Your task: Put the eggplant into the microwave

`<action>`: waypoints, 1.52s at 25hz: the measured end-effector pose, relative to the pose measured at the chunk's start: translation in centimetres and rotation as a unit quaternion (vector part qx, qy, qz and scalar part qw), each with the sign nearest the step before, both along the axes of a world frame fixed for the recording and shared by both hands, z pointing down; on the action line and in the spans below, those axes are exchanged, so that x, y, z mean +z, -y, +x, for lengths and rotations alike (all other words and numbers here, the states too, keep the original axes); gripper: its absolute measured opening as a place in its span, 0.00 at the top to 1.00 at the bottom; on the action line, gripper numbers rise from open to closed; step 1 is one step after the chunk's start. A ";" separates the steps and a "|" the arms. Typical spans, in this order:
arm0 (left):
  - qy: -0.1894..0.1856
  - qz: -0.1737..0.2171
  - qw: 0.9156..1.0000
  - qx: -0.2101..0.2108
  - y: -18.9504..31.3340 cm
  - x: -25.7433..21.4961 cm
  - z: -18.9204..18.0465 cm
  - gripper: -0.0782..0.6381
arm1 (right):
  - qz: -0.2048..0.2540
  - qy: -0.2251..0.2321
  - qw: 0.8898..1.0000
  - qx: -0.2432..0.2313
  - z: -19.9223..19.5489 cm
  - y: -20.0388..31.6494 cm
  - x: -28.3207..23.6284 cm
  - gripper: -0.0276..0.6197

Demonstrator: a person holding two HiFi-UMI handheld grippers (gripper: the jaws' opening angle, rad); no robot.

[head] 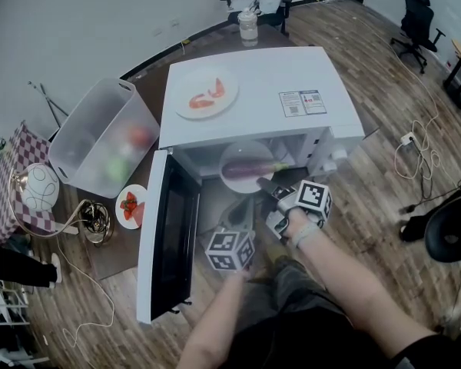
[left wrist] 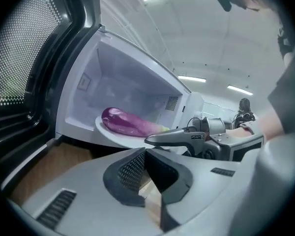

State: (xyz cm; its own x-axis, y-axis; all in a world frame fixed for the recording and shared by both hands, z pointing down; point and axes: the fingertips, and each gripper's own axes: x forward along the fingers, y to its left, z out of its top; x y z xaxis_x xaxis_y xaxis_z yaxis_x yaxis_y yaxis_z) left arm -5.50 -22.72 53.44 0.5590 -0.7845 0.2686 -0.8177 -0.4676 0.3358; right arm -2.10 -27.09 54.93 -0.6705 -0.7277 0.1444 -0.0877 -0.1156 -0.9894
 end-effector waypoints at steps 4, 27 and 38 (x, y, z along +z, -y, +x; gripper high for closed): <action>0.005 -0.003 1.000 -0.008 0.2 0.0 -0.2 0.89 | 0.000 -0.006 1.000 -0.001 0.0 0.1 0.0 0.93; -0.011 -0.018 0.999 -0.031 1.9 -0.2 -1.3 0.89 | 0.000 -0.029 1.000 -0.005 -0.6 1.4 0.0 0.91; -0.012 -0.023 0.999 -0.038 2.4 -0.2 -1.8 0.89 | 0.010 -0.032 0.999 -0.008 -0.5 1.3 -0.4 0.87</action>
